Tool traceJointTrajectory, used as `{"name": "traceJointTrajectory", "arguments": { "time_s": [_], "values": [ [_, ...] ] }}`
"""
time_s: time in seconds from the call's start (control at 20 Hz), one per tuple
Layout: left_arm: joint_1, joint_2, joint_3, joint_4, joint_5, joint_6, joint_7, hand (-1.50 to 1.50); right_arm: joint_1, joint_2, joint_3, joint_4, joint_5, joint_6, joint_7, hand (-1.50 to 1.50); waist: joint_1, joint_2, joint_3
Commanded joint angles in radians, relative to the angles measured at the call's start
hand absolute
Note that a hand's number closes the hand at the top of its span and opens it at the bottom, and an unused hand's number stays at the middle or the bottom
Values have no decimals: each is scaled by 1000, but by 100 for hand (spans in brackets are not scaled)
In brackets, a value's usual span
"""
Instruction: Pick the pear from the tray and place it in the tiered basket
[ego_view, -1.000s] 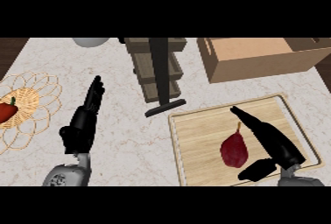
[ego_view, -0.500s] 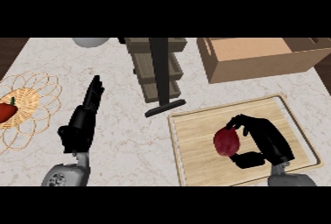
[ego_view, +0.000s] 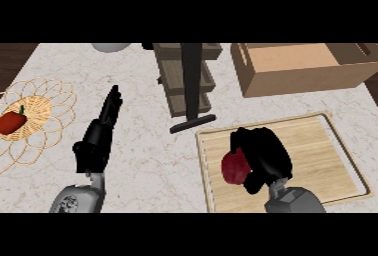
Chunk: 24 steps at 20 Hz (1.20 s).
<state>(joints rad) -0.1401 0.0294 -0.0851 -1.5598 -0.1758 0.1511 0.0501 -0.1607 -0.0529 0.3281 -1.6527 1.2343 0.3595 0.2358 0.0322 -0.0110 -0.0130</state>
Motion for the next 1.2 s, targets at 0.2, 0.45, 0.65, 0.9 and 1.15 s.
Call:
{"name": "traceJointTrajectory", "arguments": {
  "time_s": [0.2, 0.45, 0.65, 0.9, 1.15],
  "values": [
    [-25, -12, -13, 16, -3, -4, 17, 0, -312, 52, 235, -106, 79, 376, 456, 150, 12, -7, 5],
    [-28, -26, -16, 31, -5, 6, 1, 0, -525, 53, 238, -195, -65, 475, 701, 150, 15, -8, 7],
    [-34, -26, -14, 55, -5, 7, 10, 0, -716, 52, 134, -226, -168, 526, 798, 150, 5, -10, 7],
    [-56, -15, -4, 37, 3, -2, 29, 0, -933, 52, -24, -151, -269, 552, 840, 150, 10, -16, 6],
    [-39, -7, 0, 45, -1, 0, 8, 0, -1145, 52, -144, -26, -343, 563, 912, 150, 12, -20, 6]
  ]
}}
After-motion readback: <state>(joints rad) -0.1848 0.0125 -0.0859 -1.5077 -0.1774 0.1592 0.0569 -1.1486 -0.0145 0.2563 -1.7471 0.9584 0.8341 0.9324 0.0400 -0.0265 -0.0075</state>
